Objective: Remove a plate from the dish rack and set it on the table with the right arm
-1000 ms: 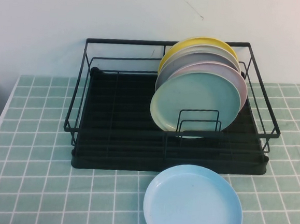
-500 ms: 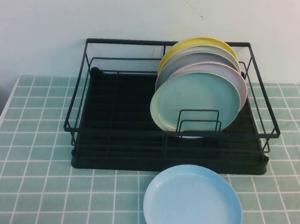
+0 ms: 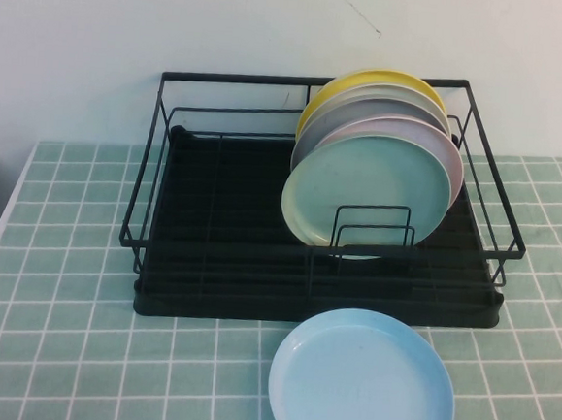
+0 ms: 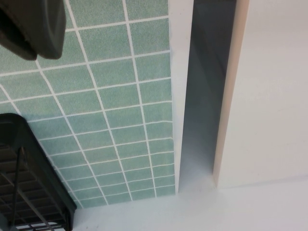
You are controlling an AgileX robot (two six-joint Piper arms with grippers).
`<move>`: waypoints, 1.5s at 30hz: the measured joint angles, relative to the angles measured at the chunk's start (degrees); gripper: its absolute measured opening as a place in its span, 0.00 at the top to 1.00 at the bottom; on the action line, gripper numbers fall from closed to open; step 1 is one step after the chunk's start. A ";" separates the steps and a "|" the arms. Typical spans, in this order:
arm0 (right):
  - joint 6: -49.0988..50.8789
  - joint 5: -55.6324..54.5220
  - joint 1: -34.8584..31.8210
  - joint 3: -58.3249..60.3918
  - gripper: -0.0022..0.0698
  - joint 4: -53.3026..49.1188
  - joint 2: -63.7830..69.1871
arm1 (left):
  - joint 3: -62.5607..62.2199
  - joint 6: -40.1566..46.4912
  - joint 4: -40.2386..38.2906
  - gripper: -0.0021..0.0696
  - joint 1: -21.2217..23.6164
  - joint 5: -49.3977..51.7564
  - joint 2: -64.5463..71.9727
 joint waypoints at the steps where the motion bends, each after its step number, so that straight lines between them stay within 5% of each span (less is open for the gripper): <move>1: 0.00 0.00 0.00 -0.03 0.97 0.00 0.00 | 0.00 0.00 0.00 0.98 0.00 0.00 0.00; 9: 0.00 0.00 -0.29 0.42 0.97 0.00 -2.91 | 0.00 0.00 0.00 0.98 0.00 0.00 0.00; 24: 0.13 -7.31 -10.79 11.92 0.97 0.00 -22.38 | 0.00 0.00 0.00 0.98 0.00 0.00 0.00; 45: 0.24 -12.44 -11.17 13.60 0.97 -0.10 -23.45 | 0.00 0.00 0.00 0.98 0.00 0.00 0.00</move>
